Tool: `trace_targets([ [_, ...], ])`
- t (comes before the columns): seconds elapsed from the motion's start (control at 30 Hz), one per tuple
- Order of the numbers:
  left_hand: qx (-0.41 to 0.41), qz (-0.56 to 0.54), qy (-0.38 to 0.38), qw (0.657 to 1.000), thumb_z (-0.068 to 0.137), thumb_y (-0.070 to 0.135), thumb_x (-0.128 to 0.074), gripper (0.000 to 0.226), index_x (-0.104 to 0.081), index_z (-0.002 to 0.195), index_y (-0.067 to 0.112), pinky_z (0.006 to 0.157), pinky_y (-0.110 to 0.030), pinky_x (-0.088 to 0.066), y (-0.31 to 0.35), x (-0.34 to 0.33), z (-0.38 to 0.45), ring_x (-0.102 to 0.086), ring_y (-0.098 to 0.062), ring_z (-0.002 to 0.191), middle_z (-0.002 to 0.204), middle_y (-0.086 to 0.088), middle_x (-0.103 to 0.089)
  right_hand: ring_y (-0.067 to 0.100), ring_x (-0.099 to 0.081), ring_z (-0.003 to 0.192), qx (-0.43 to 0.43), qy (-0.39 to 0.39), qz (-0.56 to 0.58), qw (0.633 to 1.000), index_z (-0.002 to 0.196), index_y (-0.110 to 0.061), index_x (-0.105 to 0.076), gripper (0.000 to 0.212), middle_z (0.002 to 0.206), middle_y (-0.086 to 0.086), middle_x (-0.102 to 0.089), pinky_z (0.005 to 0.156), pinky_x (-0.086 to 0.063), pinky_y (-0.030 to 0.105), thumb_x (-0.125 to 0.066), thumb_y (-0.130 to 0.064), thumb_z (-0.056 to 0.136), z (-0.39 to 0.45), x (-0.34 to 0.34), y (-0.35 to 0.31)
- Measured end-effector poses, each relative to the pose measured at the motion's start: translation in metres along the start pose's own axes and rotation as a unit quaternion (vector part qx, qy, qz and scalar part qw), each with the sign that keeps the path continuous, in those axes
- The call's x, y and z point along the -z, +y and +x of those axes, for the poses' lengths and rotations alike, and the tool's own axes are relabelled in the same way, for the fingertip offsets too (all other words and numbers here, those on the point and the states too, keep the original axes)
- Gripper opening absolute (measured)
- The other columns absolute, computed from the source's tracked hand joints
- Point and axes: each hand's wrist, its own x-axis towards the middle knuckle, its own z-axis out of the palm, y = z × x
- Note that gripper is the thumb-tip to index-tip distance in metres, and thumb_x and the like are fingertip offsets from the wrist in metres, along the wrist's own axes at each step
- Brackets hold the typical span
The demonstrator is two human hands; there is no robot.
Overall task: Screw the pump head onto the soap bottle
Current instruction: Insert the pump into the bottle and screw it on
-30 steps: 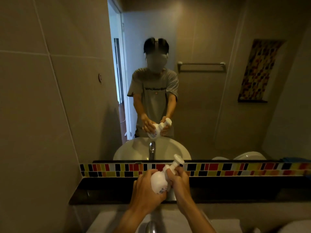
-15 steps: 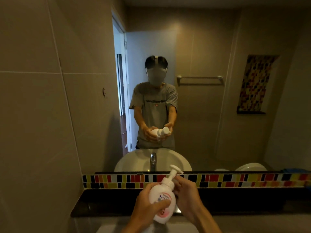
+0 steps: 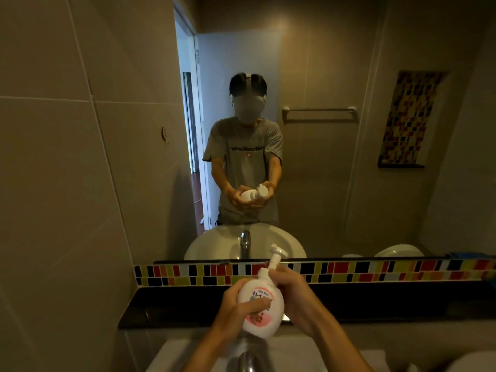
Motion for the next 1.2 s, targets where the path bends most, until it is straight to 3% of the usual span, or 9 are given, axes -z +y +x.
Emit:
trace_targets([
  [0.17,-0.021,0.050,0.050,0.997,0.070,0.020,-0.082,0.048,-0.056,0.110,0.025,0.058,-0.017,-0.056,-0.003,-0.010,0.003,-0.069,-0.016,0.086,0.101,0.000,-0.066,0.036,-0.074,0.092,0.006,0.078,-0.059,0.995,0.118,-0.004,-0.062,0.042,0.112,0.023,-0.071,0.070,-0.060,0.036,-0.071,-0.030,0.086,0.010,-0.001,0.009],
  [0.37,0.005,-0.019,0.029,0.999,0.077,0.013,-0.074,0.038,-0.058,0.111,0.017,0.054,-0.018,-0.055,0.002,-0.005,0.010,-0.070,-0.020,0.082,0.098,-0.009,-0.068,0.034,-0.071,0.089,-0.007,0.024,-0.029,0.999,0.121,0.003,-0.059,0.046,0.101,0.021,-0.072,0.079,-0.057,0.043,-0.063,-0.032,0.091,0.019,0.005,0.001],
  [0.53,-0.003,0.003,0.025,1.000,0.069,0.020,-0.080,0.037,-0.061,0.100,0.026,0.058,-0.021,-0.056,-0.002,0.003,0.020,-0.070,-0.017,0.083,0.097,-0.008,-0.069,0.034,-0.069,0.094,-0.029,0.020,-0.040,0.999,0.116,-0.002,-0.062,0.034,0.105,0.021,-0.071,0.085,-0.057,0.047,-0.057,-0.028,0.095,0.027,0.000,0.002],
  [0.6,-0.009,0.041,0.045,0.998,0.071,0.022,-0.081,0.042,-0.059,0.106,0.027,0.063,-0.022,-0.056,-0.007,0.002,0.022,-0.068,-0.016,0.089,0.104,-0.006,-0.066,0.033,-0.071,0.095,-0.028,0.055,-0.054,0.997,0.117,-0.002,-0.063,0.031,0.109,0.022,-0.072,0.084,-0.059,0.047,-0.059,-0.025,0.096,0.027,-0.007,0.003],
  [0.7,-0.060,0.203,0.102,0.972,0.062,0.031,-0.086,0.064,-0.050,0.115,0.034,0.077,-0.028,-0.058,-0.018,0.001,0.023,-0.060,-0.012,0.098,0.112,0.007,-0.059,0.028,-0.071,0.094,-0.007,0.154,-0.100,0.983,0.109,-0.006,-0.066,0.034,0.108,0.017,-0.073,0.066,-0.057,0.034,-0.078,-0.020,0.081,0.026,-0.018,0.005],
  [0.77,-0.083,0.239,0.128,0.959,0.058,0.033,-0.088,0.069,-0.047,0.114,0.039,0.079,-0.030,-0.058,-0.020,-0.001,0.020,-0.058,-0.011,0.099,0.112,0.010,-0.057,0.028,-0.069,0.097,-0.002,0.187,-0.092,0.978,0.109,-0.008,-0.064,0.041,0.106,0.013,-0.071,0.066,-0.056,0.034,-0.084,-0.021,0.075,0.024,-0.023,0.008],
  [0.9,-0.062,0.142,0.122,0.980,0.064,0.020,-0.086,0.060,-0.052,0.113,0.028,0.064,-0.015,-0.049,-0.014,0.000,0.016,-0.060,-0.009,0.090,0.106,0.005,-0.060,0.031,-0.072,0.095,0.002,0.136,-0.086,0.987,0.110,-0.007,-0.065,0.035,0.106,0.015,-0.073,0.075,-0.060,0.040,-0.077,-0.025,0.083,0.019,-0.023,0.006],
  [1.07,-0.025,0.040,0.061,0.997,0.067,0.017,-0.083,0.054,-0.057,0.114,0.022,0.063,-0.026,-0.058,-0.005,0.011,0.015,-0.068,-0.022,0.093,0.106,-0.007,-0.066,0.025,-0.073,0.079,-0.001,0.058,-0.066,0.996,0.100,-0.010,-0.064,0.018,0.089,0.012,-0.073,0.066,-0.058,0.036,-0.071,-0.023,0.089,0.015,-0.020,-0.002],
  [1.2,0.013,-0.067,0.024,0.997,0.062,0.026,-0.074,0.052,-0.059,0.111,0.020,0.067,-0.032,-0.059,0.005,0.014,0.016,-0.070,-0.028,0.088,0.100,-0.012,-0.070,0.030,-0.072,0.084,-0.021,-0.008,0.047,0.999,0.110,-0.008,-0.061,0.024,0.095,0.017,-0.073,0.078,-0.057,0.046,-0.061,-0.025,0.093,0.017,-0.018,-0.001],
])
